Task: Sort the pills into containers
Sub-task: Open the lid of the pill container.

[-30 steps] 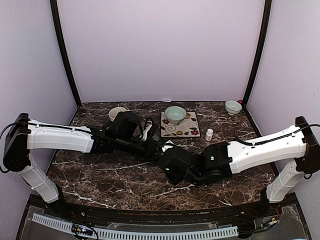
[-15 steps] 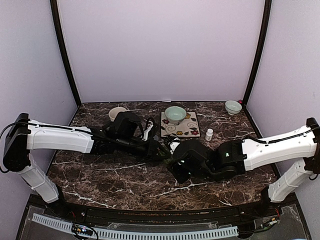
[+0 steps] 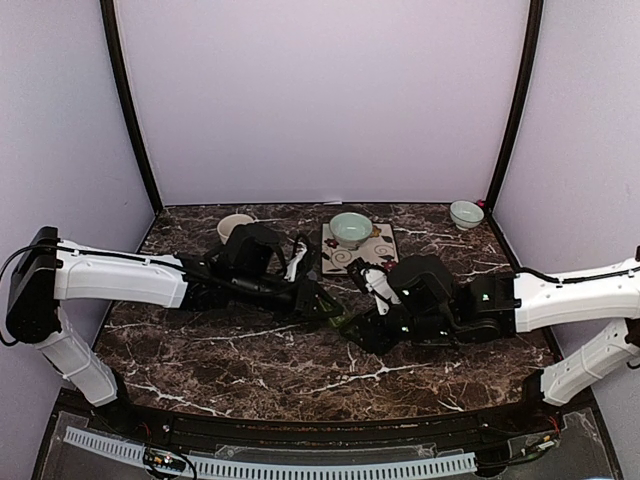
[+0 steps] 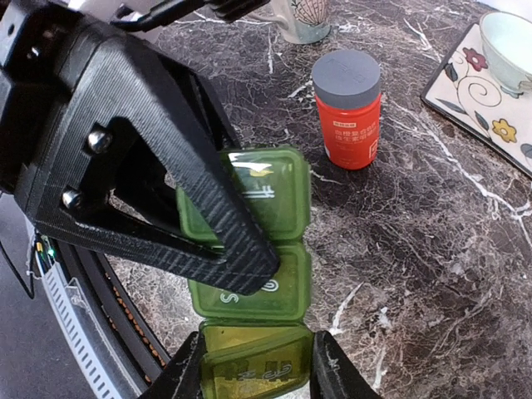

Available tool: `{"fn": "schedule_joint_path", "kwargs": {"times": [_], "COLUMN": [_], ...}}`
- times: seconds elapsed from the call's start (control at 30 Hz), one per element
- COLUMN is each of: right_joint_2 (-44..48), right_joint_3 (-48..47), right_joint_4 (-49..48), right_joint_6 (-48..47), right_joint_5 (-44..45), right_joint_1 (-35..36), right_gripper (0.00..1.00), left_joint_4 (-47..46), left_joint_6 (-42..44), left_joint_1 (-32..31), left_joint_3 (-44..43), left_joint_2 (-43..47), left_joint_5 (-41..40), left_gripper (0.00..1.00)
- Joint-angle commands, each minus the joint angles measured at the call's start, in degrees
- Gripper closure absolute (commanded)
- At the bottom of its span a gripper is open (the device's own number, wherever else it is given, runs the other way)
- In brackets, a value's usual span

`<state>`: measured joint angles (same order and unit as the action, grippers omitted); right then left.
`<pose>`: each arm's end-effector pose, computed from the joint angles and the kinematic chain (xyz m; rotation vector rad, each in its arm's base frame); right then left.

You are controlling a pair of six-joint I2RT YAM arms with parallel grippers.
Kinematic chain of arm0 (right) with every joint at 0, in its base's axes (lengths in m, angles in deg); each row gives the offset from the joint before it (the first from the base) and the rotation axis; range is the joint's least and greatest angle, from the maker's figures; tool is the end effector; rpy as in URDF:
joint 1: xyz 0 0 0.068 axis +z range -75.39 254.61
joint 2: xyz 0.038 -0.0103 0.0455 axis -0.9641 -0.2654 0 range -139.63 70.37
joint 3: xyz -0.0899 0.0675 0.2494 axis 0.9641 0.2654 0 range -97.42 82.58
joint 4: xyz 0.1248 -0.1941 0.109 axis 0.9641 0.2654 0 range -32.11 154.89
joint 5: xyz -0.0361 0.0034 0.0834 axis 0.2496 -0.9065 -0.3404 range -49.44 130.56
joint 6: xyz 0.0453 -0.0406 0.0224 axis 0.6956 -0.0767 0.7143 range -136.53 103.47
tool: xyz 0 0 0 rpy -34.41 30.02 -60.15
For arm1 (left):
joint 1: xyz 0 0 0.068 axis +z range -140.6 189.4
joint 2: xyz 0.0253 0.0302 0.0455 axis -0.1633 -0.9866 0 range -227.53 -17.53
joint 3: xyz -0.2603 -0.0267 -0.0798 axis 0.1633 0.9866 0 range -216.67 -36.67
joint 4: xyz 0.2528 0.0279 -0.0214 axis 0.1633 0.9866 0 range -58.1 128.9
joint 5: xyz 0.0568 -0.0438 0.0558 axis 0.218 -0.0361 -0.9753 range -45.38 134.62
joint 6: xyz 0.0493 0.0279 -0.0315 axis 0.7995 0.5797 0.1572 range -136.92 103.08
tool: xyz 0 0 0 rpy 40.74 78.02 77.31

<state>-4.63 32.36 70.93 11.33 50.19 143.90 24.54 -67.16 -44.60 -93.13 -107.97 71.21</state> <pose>0.1108 0.2691 0.2478 -0.7318 2.2059 0.7232 0.1931 -0.3044 0.2414 0.4227 2.3538 -1.4964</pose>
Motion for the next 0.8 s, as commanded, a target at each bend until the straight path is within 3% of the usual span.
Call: {"fn": "schedule_joint_path", "kwargs": {"times": [0.0,0.43,0.53,0.77], "right_joint_2": [3.4,4.3,4.8,-0.1], "right_joint_3": [1.9,4.7,4.5,-1.6], "right_joint_4": [-3.0,-5.5,-5.9,0.3], "right_joint_6": [2.9,3.1,2.7,0.4], "right_joint_5": [-3.8,-7.3,-7.1,4.4], "right_joint_1": [-2.9,-6.0,-5.0,2.5], "right_gripper": [0.61,0.58,0.52,0.45], "left_joint_4": [4.1,2.6,3.5,4.4], "left_joint_6": [3.4,3.1,3.2,2.8], "left_joint_1": [1.0,1.0,1.0,1.1], "left_joint_3": [2.0,2.5,2.1,0.9], "left_joint_2": [0.4,0.2,0.0,-1.0], "left_joint_5": [-0.5,0.3,-0.6,-1.1], "left_gripper": [1.0,1.0,1.0,1.0]}}
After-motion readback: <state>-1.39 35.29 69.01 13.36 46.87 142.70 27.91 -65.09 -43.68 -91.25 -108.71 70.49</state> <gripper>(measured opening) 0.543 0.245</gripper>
